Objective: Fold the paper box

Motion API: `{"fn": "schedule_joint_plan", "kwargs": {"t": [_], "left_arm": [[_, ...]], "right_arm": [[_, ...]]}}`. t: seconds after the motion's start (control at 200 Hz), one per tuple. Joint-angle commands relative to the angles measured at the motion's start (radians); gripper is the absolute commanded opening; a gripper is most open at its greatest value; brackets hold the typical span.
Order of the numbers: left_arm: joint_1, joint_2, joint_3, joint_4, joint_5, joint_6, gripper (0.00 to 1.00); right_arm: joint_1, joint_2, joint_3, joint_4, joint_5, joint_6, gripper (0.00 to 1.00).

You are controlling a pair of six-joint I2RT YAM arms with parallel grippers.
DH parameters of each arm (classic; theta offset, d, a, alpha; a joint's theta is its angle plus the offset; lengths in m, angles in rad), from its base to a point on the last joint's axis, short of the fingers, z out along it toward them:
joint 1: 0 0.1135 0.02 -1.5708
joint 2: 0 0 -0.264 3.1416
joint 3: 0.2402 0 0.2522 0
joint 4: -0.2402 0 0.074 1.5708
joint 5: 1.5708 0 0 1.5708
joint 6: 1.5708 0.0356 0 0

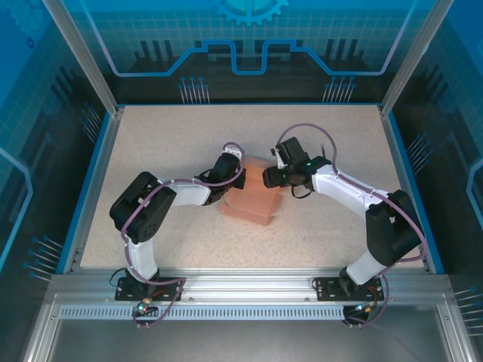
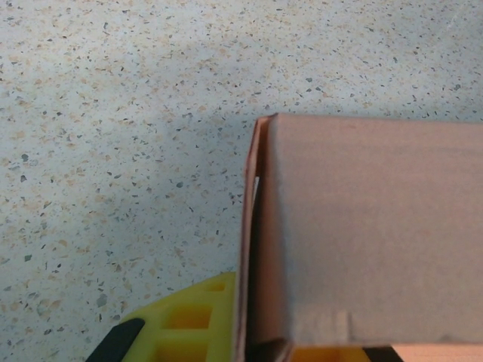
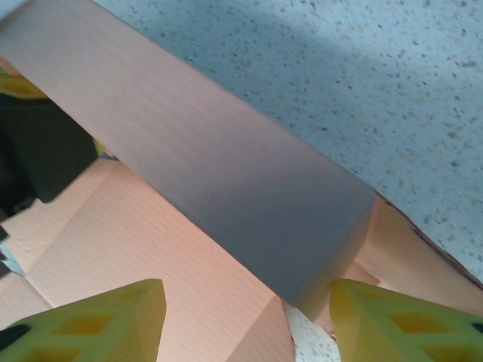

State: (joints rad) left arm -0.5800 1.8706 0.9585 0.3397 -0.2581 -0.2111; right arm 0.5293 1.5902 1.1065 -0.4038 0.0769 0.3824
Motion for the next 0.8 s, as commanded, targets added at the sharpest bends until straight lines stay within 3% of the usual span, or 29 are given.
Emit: {"fn": "schedule_joint_plan", "kwargs": {"t": [0.0,0.215,0.54,0.795], "left_arm": [[-0.008,-0.036,0.019,-0.005,-0.012,-0.011,0.04],[-0.008,-0.040,0.013,-0.005,-0.017,-0.010,0.04],[-0.008,-0.056,0.021,-0.045,-0.075,-0.010,0.04],[-0.008,-0.057,0.029,-0.049,-0.080,-0.004,0.04]], "right_arm": [[-0.002,0.027,0.017,0.095,-0.071,0.033,0.60],[-0.009,0.028,-0.024,0.217,-0.114,0.091,0.56],[0.008,-0.106,-0.114,0.056,0.096,0.077,0.60],[0.014,-0.157,-0.265,0.125,0.074,0.118,0.63]]}}
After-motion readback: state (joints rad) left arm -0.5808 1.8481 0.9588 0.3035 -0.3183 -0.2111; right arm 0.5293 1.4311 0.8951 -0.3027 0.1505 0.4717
